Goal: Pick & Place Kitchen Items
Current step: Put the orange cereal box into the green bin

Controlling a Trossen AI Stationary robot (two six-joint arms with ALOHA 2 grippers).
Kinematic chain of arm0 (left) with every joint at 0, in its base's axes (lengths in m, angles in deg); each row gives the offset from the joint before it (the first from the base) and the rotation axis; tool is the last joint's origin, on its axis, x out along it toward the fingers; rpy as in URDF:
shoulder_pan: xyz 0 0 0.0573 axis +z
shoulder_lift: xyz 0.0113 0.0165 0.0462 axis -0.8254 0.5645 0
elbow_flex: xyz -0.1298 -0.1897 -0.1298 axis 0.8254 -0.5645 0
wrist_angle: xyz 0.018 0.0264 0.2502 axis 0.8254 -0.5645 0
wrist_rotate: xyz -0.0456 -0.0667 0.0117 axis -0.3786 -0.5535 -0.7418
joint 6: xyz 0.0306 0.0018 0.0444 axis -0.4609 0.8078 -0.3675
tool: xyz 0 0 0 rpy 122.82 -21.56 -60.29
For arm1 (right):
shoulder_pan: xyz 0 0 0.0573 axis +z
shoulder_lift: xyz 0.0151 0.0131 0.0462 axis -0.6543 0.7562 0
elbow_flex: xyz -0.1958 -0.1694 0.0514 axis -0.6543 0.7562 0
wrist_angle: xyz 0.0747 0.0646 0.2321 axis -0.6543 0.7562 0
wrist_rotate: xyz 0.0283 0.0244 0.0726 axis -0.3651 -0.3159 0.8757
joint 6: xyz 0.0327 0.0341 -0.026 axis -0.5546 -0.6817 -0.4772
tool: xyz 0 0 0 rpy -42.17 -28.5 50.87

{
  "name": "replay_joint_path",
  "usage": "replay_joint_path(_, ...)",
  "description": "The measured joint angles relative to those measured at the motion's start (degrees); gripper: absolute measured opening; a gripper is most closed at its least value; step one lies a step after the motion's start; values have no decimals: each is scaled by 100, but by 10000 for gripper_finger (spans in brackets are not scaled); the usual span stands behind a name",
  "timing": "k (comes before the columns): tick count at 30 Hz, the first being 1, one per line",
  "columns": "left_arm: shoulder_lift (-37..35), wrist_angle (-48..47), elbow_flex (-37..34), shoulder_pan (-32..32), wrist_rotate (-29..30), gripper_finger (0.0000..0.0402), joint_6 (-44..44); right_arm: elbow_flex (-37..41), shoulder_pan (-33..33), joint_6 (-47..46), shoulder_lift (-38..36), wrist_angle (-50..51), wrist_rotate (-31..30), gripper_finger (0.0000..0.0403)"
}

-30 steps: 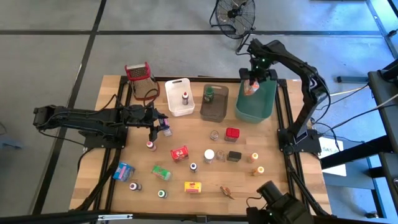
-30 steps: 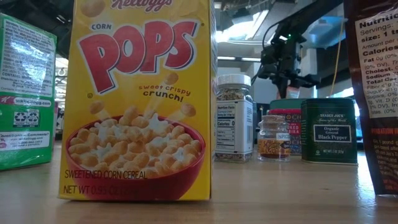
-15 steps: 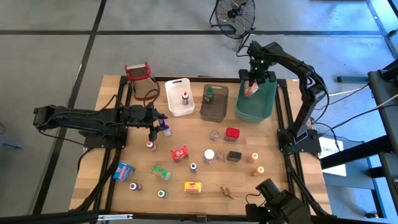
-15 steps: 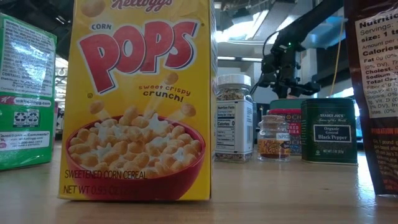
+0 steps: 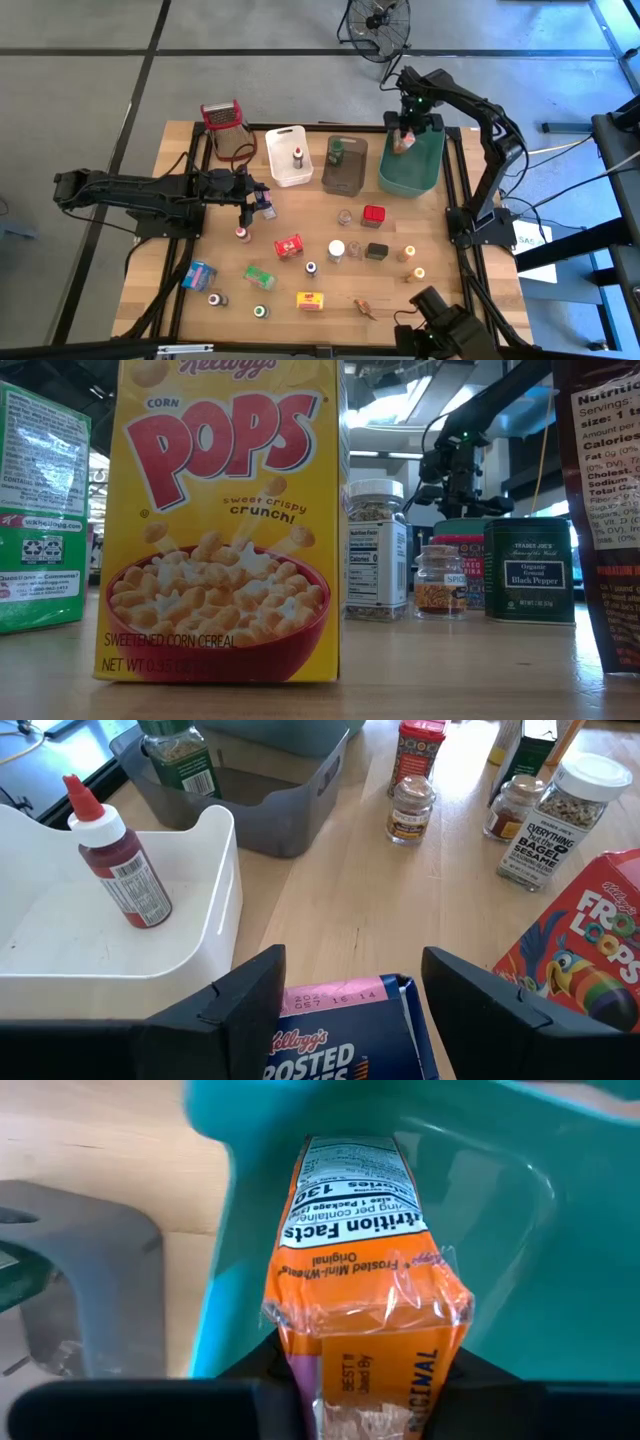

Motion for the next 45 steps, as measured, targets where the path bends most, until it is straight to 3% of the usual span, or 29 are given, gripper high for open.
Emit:
replay_joint_path(9,0,-13,0,1,0,231,1,7,0,156,326,-62,-42,96)
replay_joint_path(21,0,-17,0,0,0,231,-39,15,5,297,369,-251,-42,196)
replay_joint_path(31,0,-17,0,1,0,231,-11,-14,12,376,369,-273,239,239)
replay_joint_path(45,0,5,0,1,2,233,1,-1522,328,258,369,1074,184,240)
